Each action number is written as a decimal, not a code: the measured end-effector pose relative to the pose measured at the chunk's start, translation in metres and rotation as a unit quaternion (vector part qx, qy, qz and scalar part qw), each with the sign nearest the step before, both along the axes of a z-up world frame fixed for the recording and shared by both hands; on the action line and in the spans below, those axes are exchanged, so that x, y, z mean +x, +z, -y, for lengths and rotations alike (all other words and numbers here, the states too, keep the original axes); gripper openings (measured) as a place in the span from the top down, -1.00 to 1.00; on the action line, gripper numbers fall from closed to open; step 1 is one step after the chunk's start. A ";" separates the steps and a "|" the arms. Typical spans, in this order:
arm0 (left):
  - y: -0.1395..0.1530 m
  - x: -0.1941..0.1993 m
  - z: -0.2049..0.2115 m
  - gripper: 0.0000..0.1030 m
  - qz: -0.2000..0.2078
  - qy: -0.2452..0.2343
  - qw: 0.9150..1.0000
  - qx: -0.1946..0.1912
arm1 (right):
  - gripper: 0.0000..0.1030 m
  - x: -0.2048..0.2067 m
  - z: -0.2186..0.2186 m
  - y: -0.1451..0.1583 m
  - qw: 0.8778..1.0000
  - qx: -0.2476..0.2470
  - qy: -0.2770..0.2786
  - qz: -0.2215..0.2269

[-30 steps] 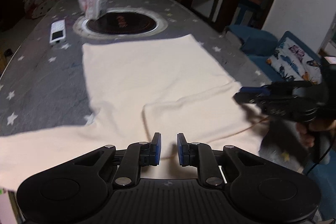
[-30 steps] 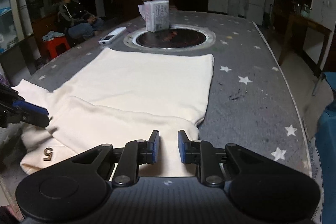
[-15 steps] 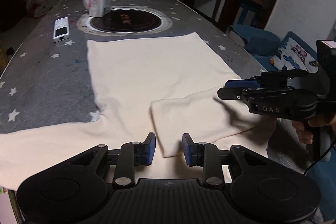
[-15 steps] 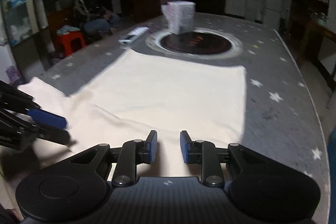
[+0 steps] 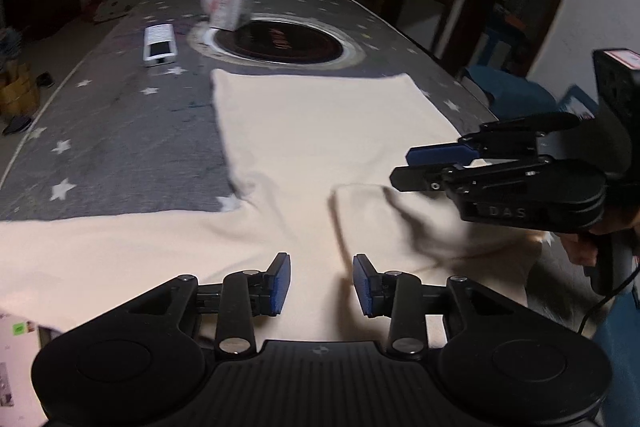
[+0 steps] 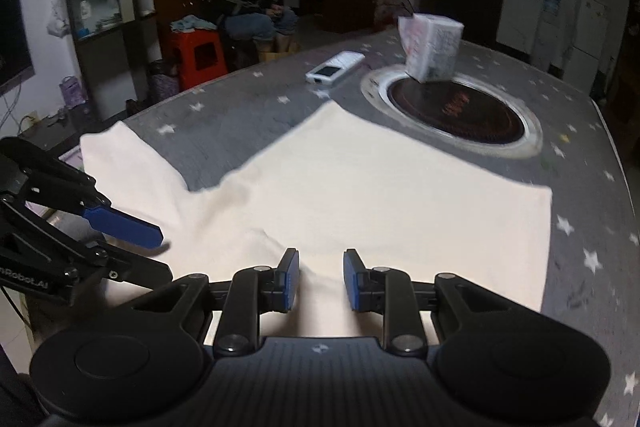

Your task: Fold clothes

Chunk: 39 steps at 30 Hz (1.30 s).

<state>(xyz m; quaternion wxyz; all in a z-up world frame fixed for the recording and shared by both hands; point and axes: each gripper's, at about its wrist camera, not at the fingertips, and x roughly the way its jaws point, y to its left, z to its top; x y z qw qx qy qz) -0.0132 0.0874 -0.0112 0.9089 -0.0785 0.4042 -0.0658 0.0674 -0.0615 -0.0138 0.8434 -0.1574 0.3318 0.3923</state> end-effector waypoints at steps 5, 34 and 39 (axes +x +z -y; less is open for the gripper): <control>0.005 -0.004 -0.017 0.27 0.009 0.040 0.999 0.014 | 0.54 0.001 -0.019 0.005 1.000 0.009 0.020 -0.003; -0.014 -0.020 -0.171 0.06 -0.027 0.285 0.955 0.072 | 0.34 -0.072 -0.101 0.002 0.987 -0.002 0.162 0.007; -0.014 -0.021 -0.173 0.64 -0.017 0.281 0.957 0.068 | 0.34 -0.077 -0.105 0.001 0.986 -0.004 0.166 0.010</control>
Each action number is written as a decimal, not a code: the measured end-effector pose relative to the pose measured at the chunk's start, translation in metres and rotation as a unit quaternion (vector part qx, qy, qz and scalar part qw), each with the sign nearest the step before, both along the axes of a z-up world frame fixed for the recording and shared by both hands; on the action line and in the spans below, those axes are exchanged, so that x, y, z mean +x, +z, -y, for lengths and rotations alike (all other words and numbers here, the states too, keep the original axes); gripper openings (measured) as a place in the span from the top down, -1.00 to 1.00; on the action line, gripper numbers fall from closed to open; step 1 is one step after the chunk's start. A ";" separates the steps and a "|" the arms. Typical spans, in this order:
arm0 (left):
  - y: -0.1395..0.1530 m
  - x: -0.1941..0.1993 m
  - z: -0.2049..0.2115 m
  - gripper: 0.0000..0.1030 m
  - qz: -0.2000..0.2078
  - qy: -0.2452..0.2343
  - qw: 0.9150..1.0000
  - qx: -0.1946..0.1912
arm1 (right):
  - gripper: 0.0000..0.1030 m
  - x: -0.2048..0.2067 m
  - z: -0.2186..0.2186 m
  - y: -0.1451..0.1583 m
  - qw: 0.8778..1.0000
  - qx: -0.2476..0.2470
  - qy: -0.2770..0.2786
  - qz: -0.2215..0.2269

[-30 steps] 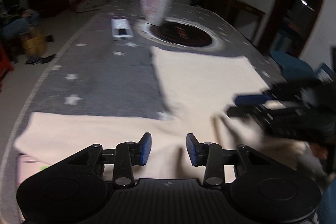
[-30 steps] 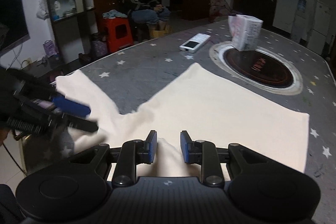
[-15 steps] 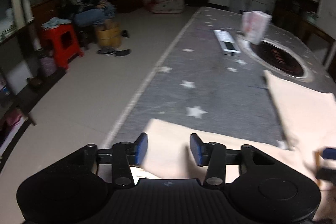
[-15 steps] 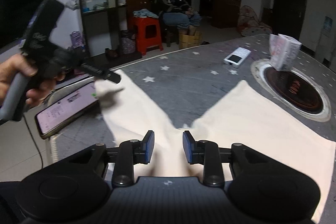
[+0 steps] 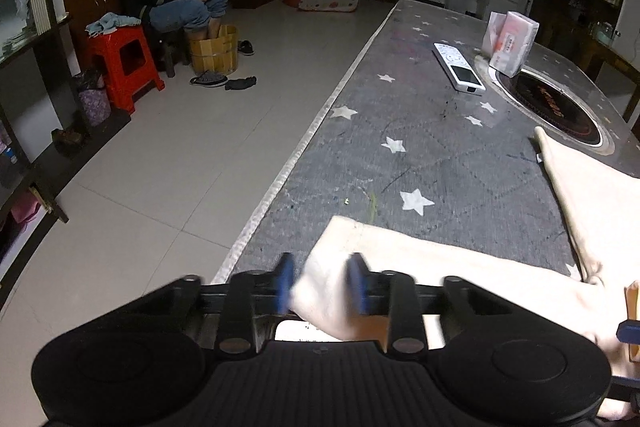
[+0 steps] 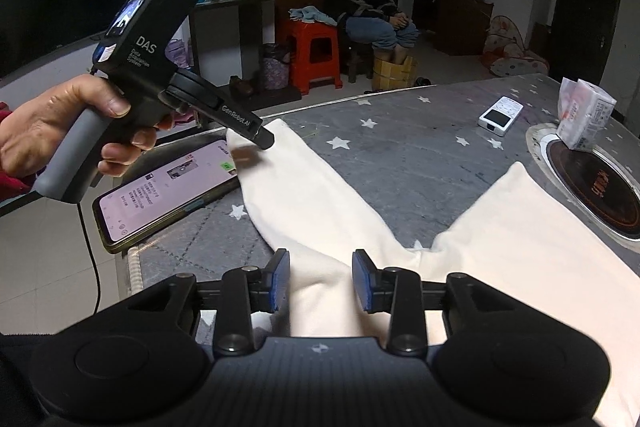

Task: Fold clothes
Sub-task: 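Grasp the other sleeve with the left gripper and lift it, then fold the sleeve across the sweatshirt body and open the left gripper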

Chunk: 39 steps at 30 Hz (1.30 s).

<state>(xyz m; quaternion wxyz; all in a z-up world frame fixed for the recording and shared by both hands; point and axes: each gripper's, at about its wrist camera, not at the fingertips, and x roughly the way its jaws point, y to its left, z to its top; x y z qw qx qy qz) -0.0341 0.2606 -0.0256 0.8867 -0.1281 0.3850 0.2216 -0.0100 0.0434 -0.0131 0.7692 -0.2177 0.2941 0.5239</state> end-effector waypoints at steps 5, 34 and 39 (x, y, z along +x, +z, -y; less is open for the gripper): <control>0.006 -0.005 0.000 0.84 0.025 -0.008 0.999 -0.027 | 0.34 -0.001 -0.001 0.001 1.000 0.005 -0.003 0.001; 0.043 0.048 0.223 0.38 0.102 -0.346 0.923 -0.135 | 0.34 0.051 0.181 0.002 0.959 0.051 -0.272 -0.054; 0.036 0.027 0.208 0.19 0.097 -0.337 0.932 -0.089 | 0.34 0.056 0.195 -0.004 0.949 0.079 -0.291 -0.093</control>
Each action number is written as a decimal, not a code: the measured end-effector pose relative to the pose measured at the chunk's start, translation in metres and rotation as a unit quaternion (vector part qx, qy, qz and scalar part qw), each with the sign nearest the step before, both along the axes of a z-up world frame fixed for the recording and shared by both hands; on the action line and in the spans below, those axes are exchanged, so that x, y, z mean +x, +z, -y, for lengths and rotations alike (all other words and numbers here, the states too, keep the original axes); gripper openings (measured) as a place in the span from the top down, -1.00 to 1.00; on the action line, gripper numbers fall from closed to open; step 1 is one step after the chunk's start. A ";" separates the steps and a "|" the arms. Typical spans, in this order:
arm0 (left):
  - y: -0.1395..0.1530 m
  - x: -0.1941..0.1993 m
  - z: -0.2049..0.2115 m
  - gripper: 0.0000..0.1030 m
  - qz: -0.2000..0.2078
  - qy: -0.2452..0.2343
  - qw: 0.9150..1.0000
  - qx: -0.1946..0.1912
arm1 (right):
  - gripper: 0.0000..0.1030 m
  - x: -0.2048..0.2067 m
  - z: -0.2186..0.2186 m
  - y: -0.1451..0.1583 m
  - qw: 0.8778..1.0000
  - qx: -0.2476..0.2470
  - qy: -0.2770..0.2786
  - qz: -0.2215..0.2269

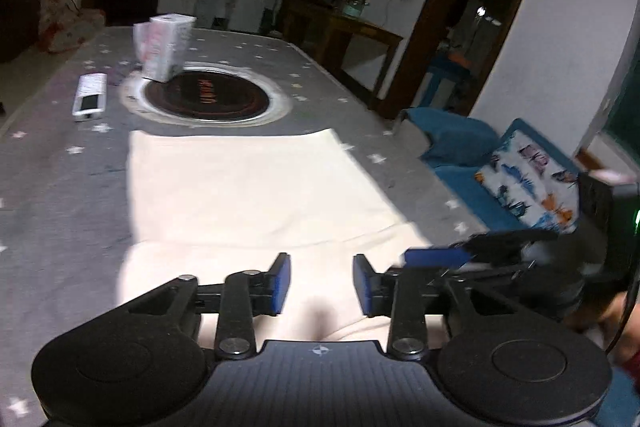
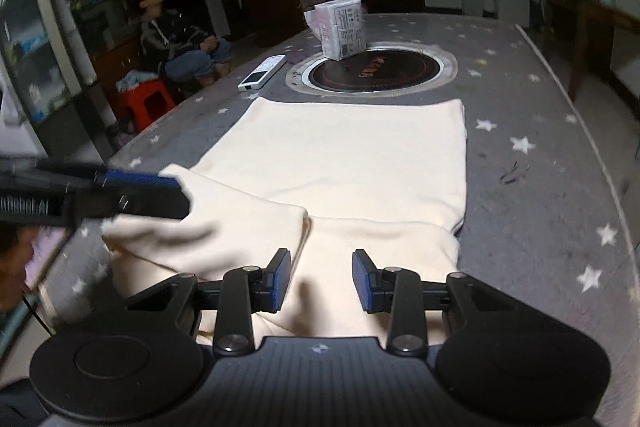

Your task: Fold clothes

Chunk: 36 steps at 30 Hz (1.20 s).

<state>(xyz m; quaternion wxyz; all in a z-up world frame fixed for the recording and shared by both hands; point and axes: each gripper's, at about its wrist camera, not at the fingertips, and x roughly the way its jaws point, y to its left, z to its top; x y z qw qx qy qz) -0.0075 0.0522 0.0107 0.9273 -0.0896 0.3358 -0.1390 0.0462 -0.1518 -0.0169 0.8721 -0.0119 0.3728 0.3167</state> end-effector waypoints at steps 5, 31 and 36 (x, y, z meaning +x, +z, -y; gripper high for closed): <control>-0.010 -0.022 -0.026 0.08 -0.005 0.049 0.997 0.057 | 0.34 0.008 -0.011 -0.007 1.000 0.016 0.006 -0.016; -0.040 -0.044 -0.026 -0.13 -0.021 0.095 0.980 0.175 | 0.89 -0.019 -0.046 0.032 0.989 -0.072 0.029 0.127; -0.041 -0.046 -0.021 -0.09 -0.011 0.083 0.978 0.194 | 0.89 -0.020 -0.036 0.051 0.986 -0.079 0.016 0.148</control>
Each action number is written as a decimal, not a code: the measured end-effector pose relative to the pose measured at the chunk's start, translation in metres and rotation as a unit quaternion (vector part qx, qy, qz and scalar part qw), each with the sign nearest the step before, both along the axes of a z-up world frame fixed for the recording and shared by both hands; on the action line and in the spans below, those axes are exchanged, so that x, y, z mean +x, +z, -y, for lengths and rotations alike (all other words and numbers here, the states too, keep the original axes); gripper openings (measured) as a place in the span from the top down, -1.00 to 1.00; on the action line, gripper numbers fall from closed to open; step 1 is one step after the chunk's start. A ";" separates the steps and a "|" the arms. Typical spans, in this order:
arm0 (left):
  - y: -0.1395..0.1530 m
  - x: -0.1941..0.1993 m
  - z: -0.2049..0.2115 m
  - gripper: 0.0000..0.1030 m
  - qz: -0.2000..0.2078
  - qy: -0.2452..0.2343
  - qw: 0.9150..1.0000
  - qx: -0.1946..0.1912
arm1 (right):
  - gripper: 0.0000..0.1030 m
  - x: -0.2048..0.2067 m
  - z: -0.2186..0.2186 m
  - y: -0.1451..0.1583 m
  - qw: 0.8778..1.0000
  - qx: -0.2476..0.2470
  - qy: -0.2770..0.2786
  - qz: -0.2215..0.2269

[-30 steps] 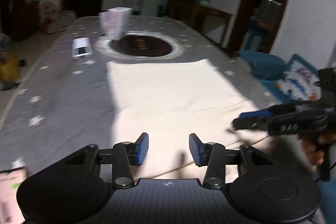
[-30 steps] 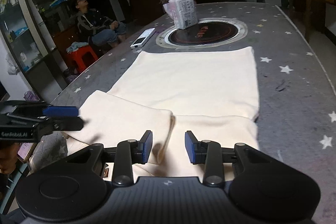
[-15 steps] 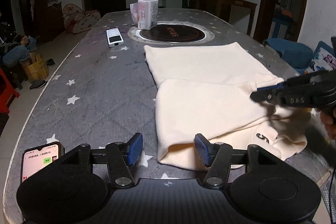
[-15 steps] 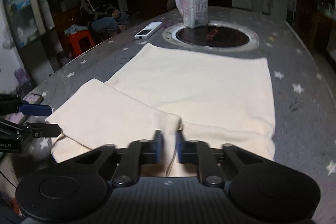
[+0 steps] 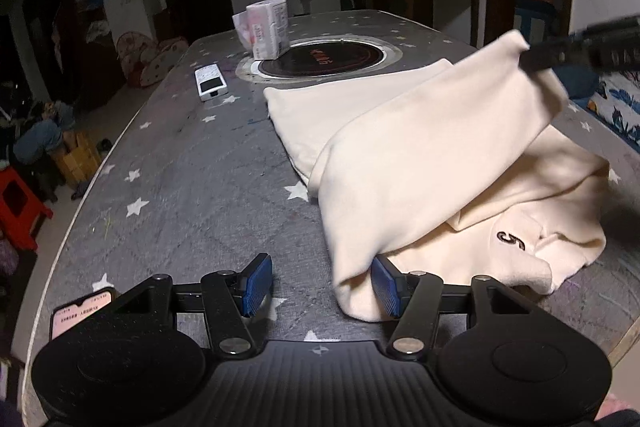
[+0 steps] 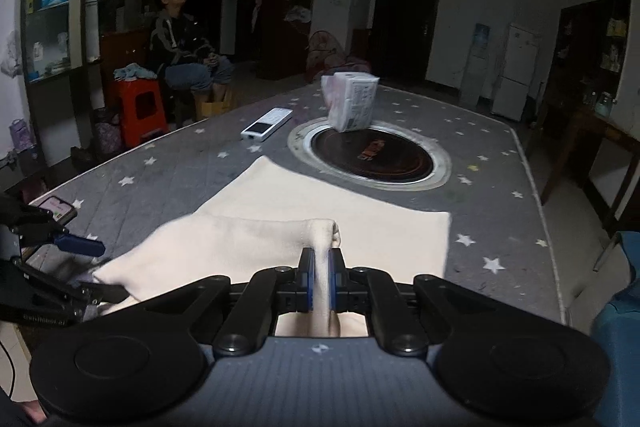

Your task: Fold clothes

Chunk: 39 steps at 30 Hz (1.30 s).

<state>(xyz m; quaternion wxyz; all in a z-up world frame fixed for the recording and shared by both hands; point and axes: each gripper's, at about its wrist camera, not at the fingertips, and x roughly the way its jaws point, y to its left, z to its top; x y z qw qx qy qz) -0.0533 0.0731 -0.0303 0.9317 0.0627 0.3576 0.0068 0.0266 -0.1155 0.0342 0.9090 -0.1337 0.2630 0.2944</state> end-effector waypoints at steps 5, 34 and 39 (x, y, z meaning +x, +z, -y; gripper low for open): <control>-0.001 -0.001 0.003 0.09 0.003 -0.008 1.000 0.014 | 0.89 0.006 0.008 0.001 0.999 0.015 -0.023 -0.030; 0.036 0.016 -0.016 0.13 -0.005 -0.051 0.995 -0.084 | 0.79 0.021 0.018 -0.044 0.997 0.011 -0.035 -0.072; 0.027 0.049 -0.001 0.13 0.002 -0.074 0.991 -0.110 | 0.77 0.026 0.007 -0.054 0.997 0.009 -0.024 -0.077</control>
